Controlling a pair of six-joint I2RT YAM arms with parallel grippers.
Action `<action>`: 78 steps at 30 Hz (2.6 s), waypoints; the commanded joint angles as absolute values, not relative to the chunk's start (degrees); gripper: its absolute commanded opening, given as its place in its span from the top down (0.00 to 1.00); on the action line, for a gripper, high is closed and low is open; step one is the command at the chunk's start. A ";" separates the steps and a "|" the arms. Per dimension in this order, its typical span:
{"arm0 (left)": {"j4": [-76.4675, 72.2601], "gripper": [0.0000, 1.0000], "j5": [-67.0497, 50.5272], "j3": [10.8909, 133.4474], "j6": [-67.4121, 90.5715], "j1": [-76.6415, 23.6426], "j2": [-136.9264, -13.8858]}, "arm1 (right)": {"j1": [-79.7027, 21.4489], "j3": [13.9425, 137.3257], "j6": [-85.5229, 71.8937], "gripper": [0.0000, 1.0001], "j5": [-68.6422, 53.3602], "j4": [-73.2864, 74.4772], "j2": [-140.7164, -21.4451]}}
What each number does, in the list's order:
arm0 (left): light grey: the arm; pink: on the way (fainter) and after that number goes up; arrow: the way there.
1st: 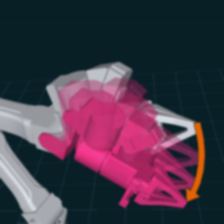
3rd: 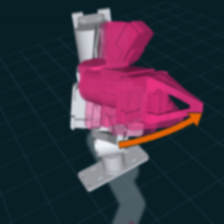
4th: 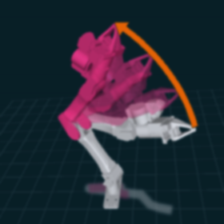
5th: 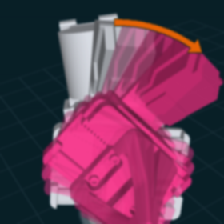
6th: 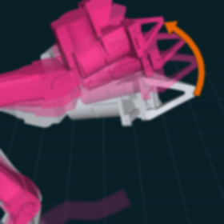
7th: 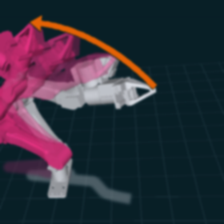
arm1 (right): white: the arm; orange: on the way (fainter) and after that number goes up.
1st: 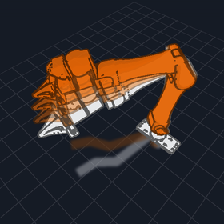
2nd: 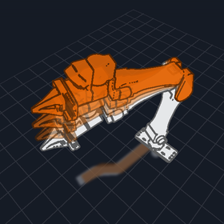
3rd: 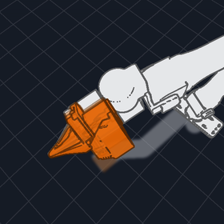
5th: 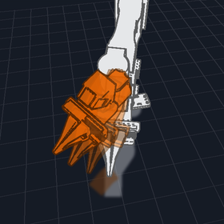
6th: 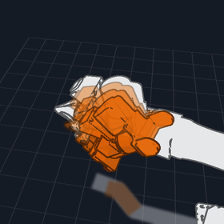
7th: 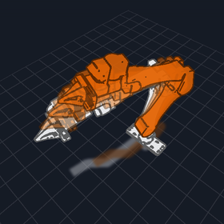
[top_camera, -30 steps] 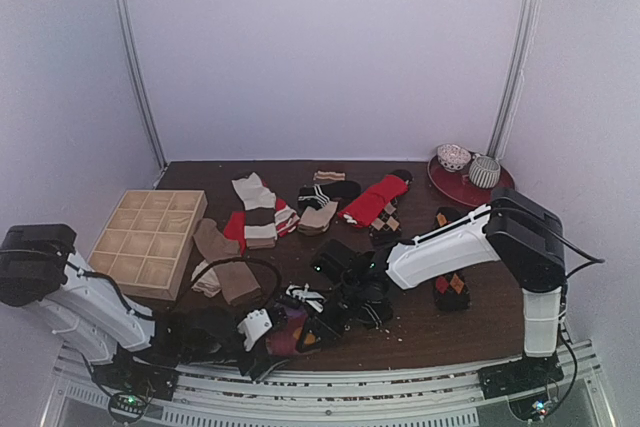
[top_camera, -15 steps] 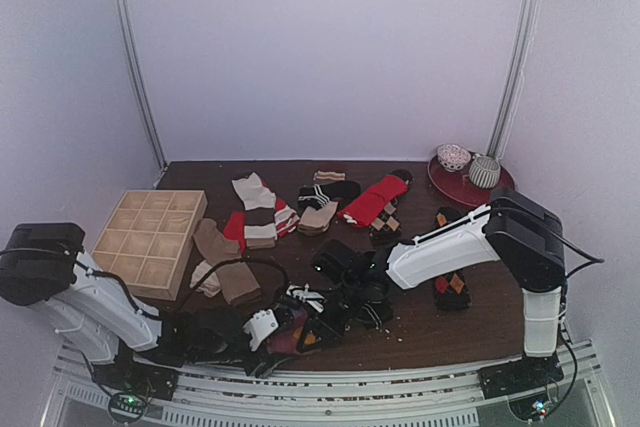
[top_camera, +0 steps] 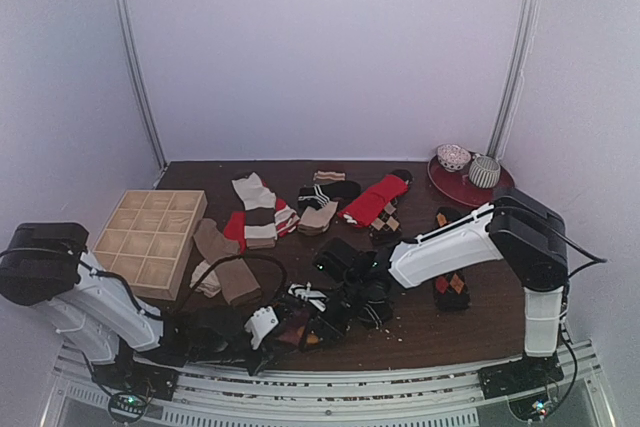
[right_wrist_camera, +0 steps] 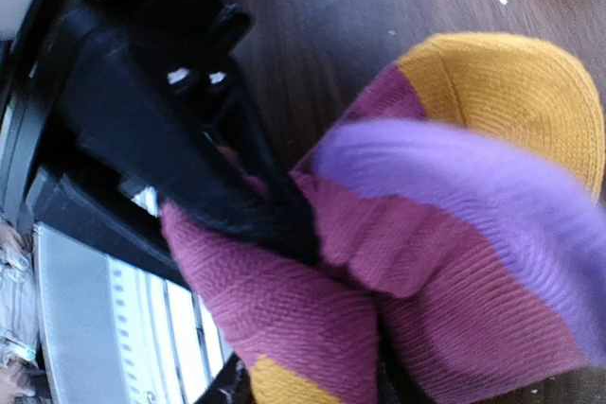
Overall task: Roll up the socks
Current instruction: Roll a pair of socks at the center of the board.
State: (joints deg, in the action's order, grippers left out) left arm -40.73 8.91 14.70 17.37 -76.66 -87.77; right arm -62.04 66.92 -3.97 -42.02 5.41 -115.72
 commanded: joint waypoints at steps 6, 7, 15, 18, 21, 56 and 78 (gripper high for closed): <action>-40.36 1.00 2.13 8.82 32.53 -71.62 -92.68 | -62.20 48.92 2.26 0.54 -16.13 -12.19 -101.40; -41.22 1.00 1.43 8.25 33.34 -71.49 -93.27 | -62.38 43.50 3.33 0.54 -15.21 -18.22 -98.60; -43.50 1.00 -1.10 7.69 35.64 -71.11 -97.39 | -64.68 26.50 10.83 0.48 -20.02 -54.01 -90.73; -43.52 1.00 -1.23 7.65 35.65 -71.02 -97.64 | -65.69 28.91 12.11 0.47 -21.61 -53.82 -93.63; -43.49 1.00 -1.38 7.72 35.59 -70.85 -97.66 | -65.87 31.18 12.24 0.47 -24.11 -54.65 -96.79; -44.53 0.94 -4.39 9.93 30.28 -69.96 -99.02 | -66.64 46.22 5.22 0.94 -29.30 -25.76 -116.58; -35.39 0.25 10.11 7.97 16.78 -72.58 -69.89 | -64.22 68.02 -6.43 0.95 -34.67 21.70 -125.77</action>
